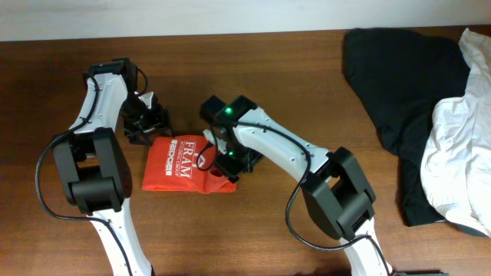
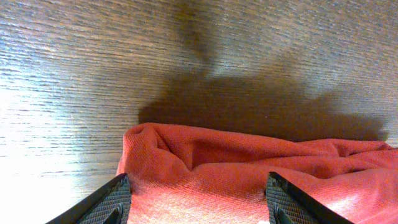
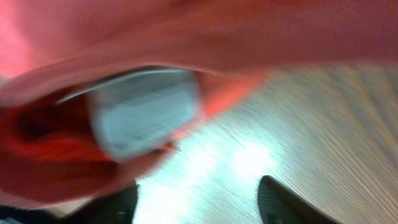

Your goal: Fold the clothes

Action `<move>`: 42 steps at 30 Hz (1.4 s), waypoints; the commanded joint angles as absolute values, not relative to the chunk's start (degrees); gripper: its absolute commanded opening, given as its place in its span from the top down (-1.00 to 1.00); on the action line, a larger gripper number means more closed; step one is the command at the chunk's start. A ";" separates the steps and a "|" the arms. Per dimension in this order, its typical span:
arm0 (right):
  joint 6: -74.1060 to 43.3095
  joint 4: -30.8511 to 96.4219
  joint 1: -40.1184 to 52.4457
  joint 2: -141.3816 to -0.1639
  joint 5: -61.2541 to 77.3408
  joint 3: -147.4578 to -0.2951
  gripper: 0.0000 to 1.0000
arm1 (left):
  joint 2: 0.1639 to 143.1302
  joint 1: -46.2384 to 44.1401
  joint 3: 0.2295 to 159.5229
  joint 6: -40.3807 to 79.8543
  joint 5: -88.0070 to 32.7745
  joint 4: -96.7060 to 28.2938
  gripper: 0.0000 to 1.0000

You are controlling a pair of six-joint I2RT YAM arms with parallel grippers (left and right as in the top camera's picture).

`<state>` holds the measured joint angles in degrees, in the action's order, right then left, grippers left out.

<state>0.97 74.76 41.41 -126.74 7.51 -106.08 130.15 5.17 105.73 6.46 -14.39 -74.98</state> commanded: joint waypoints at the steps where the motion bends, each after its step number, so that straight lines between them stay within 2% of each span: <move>1: -5.32 76.47 37.76 -126.87 2.28 -106.30 -0.38 | 130.78 5.04 105.25 5.52 -14.81 -74.76 -0.38; 5: -7.33 79.68 34.50 -124.88 6.39 -107.20 -0.38 | 130.78 5.04 105.25 5.50 -14.81 -74.76 -0.38; 9: -0.69 79.72 34.09 -119.59 13.91 -111.15 -0.38 | 130.78 5.04 105.25 5.52 -14.81 -74.54 -0.38; 12: -0.67 79.66 33.89 -118.85 13.74 -113.08 -0.32 | 130.78 5.04 105.25 5.41 -14.83 -74.26 -0.43; 16: 0.89 80.29 33.34 -119.11 15.73 -111.79 -0.33 | 130.47 5.06 107.98 -2.57 -15.90 -73.56 -0.48; 20: 1.30 80.27 33.26 -119.13 15.73 -110.10 -0.34 | 130.47 5.41 110.61 -3.11 -15.92 -73.47 -0.58; 24: 1.28 80.38 32.18 -119.13 14.39 -110.08 -0.35 | 130.56 5.41 109.10 -5.98 -15.31 -74.54 -0.59; 26: 1.28 80.38 31.42 -119.13 14.37 -110.08 -0.35 | 130.56 5.23 108.09 -10.22 -15.99 -74.78 -0.58; 32: 1.28 81.32 28.36 -119.13 14.37 -110.08 -0.35 | 130.45 5.48 107.90 -34.72 -20.86 -75.26 -0.62; 34: 1.28 81.65 27.57 -119.13 14.37 -110.08 -0.35 | 130.45 5.50 107.81 -38.83 -21.63 -75.46 -0.65; 42: 1.30 82.54 25.45 -119.13 14.31 -110.08 -0.35 | 130.56 7.88 102.72 -41.36 -22.79 -73.67 -0.65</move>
<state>0.56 82.37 26.06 -119.22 14.48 -110.41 130.21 5.91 105.89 -37.15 -20.29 -73.84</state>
